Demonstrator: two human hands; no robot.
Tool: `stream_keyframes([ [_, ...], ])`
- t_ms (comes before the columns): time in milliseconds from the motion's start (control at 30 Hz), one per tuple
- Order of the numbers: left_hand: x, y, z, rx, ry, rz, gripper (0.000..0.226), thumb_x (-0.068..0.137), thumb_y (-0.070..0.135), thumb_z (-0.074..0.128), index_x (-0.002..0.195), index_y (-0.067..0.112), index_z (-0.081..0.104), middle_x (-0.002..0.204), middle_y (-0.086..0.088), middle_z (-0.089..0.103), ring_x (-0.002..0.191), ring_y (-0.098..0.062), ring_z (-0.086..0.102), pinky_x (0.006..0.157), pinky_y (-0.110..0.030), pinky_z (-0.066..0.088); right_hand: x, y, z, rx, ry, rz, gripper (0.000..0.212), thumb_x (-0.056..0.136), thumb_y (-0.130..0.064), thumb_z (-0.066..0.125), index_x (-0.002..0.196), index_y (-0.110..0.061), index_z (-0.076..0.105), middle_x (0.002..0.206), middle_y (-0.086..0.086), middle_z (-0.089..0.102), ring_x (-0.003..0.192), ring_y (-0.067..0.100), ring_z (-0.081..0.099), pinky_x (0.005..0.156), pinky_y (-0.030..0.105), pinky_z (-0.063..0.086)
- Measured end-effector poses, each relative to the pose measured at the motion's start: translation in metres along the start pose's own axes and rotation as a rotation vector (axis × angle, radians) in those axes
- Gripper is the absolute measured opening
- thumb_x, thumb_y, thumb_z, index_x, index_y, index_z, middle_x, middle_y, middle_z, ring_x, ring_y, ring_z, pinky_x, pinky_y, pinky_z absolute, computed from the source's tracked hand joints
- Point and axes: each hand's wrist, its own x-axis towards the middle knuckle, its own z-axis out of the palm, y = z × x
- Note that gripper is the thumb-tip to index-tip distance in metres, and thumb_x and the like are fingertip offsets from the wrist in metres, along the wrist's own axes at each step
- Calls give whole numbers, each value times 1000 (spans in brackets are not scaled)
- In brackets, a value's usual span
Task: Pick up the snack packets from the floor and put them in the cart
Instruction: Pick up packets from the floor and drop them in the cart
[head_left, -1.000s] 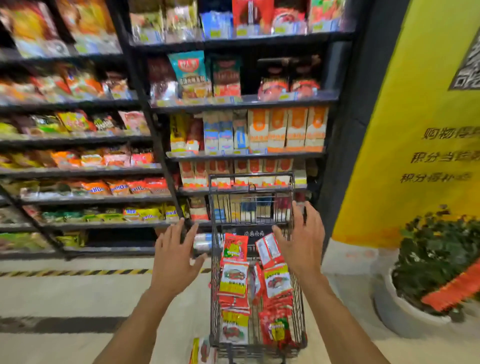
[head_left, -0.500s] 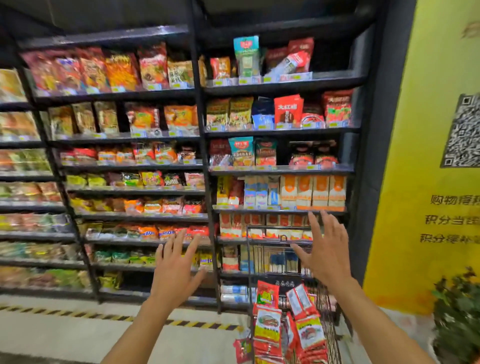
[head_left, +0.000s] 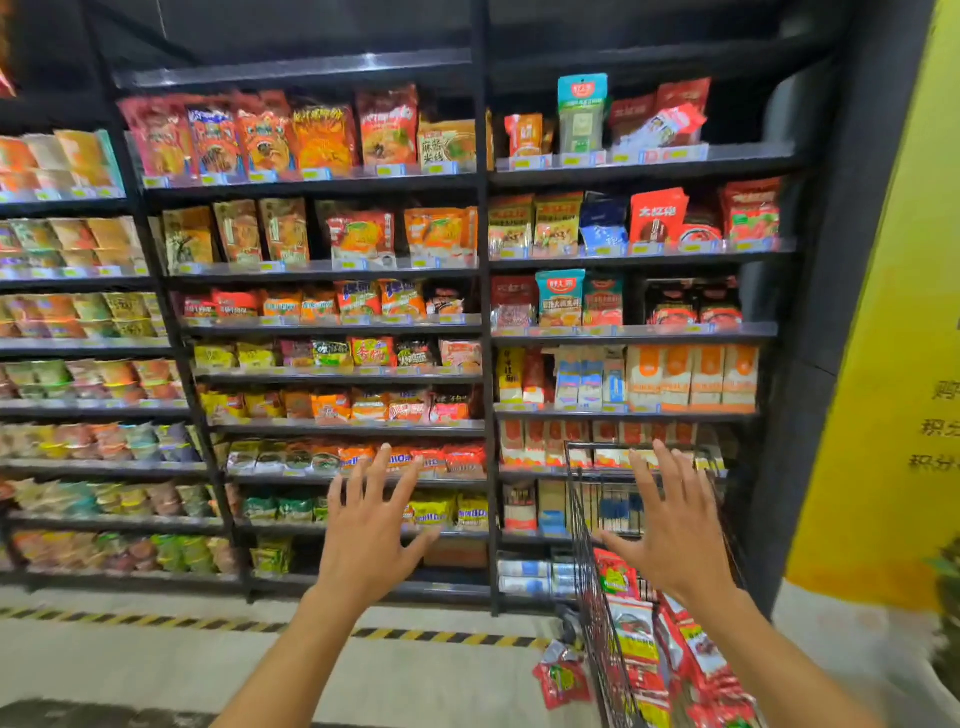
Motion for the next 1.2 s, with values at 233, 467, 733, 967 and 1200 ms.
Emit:
stream_keyframes([
  [233, 3, -55, 44, -39, -38, 17, 90, 88, 80, 47, 162, 33, 25, 171, -14, 20, 156, -41, 22, 123, -64, 23, -10, -45, 37, -72, -60, 18, 116, 76, -92, 44, 165, -21, 20, 170, 14, 16, 158, 37, 16, 125, 59, 21],
  [467, 74, -90, 127, -75, -86, 108, 91, 89, 81, 47, 163, 38, 19, 174, -10, 10, 158, -41, 15, 124, -62, 16, 47, -82, 120, -80, -98, 119, 115, 78, -93, 35, 165, -19, 19, 171, 16, 15, 158, 38, 15, 125, 60, 20],
  [733, 212, -104, 225, -118, -129, 262, 93, 89, 79, 48, 165, 39, 12, 175, -8, 2, 160, -38, 6, 125, -65, 16, 148, -99, 216, -86, -110, 242, 116, 79, -94, 37, 166, -19, 12, 171, 15, 11, 159, 38, 12, 125, 60, 20],
  [967, 289, -90, 315, -215, -147, 455, 92, 90, 76, 48, 166, 35, 14, 175, -10, 8, 160, -38, 10, 124, -65, 14, 171, -86, 261, -136, -154, 403, 116, 79, -90, 48, 166, -22, 13, 173, 14, 10, 159, 38, 11, 126, 60, 18],
  [1200, 343, -56, 413, -283, -306, 706, 92, 87, 78, 45, 163, 30, 30, 169, -16, 27, 156, -43, 21, 123, -66, 18, 149, -90, 299, -219, -225, 670, 111, 79, -90, 48, 164, -22, 25, 171, 16, 19, 156, 41, 19, 123, 64, 22],
])
